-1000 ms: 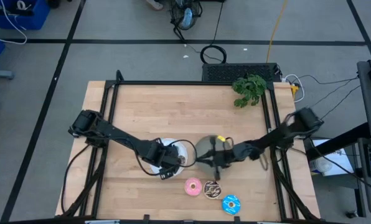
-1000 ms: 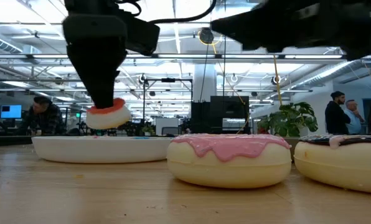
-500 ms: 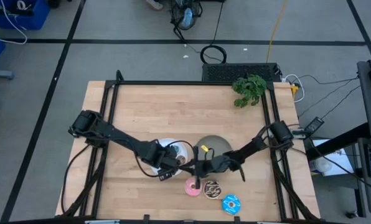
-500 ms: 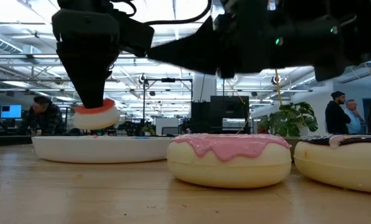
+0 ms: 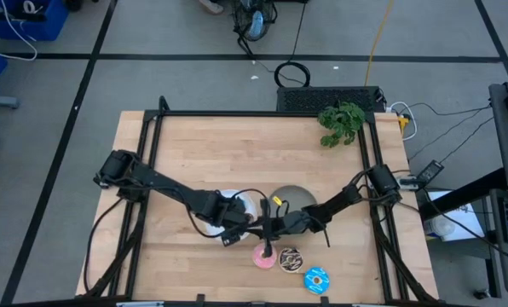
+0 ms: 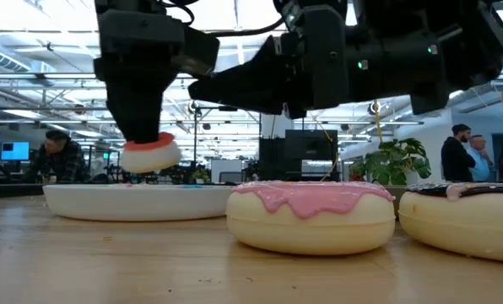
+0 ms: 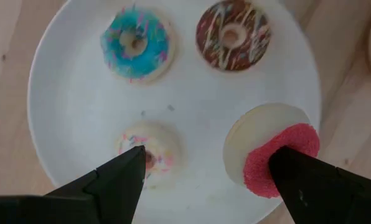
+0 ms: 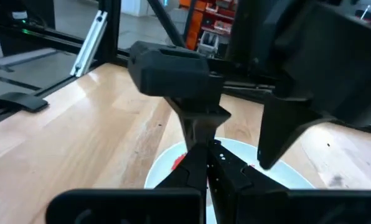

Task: Pick & Place donuts
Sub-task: Put the small orange donut on the white plate, then put the large blue donut on the green plate

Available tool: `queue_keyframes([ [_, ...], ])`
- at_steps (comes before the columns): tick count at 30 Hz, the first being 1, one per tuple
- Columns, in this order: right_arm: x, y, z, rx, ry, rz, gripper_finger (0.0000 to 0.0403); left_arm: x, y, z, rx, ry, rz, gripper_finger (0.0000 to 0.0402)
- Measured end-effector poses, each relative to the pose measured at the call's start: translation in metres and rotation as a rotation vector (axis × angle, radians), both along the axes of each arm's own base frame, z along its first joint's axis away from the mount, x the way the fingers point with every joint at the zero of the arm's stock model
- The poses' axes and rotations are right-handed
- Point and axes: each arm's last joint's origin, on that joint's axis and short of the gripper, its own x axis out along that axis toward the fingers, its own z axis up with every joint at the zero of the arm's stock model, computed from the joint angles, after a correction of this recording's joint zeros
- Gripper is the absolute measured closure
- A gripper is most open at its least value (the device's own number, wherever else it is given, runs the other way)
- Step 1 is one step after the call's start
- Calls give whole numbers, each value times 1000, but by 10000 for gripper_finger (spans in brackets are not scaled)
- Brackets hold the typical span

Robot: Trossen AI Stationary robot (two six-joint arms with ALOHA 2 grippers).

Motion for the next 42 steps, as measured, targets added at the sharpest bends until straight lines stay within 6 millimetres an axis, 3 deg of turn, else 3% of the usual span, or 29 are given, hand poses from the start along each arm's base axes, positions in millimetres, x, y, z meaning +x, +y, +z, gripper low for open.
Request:
queue_keyframes([
  [13, 9, -9, -5, -47, 109, -25, 403, 6, 5, 1, -12, -40, 4, 66],
  [35, 12, -18, -7, -14, 138, 44, 403, 5, 2, 1, 20, -56, 17, 66],
  [42, 9, -16, -2, -16, 134, 95, 403, 1, -2, 6, 41, -54, -73, 66],
])
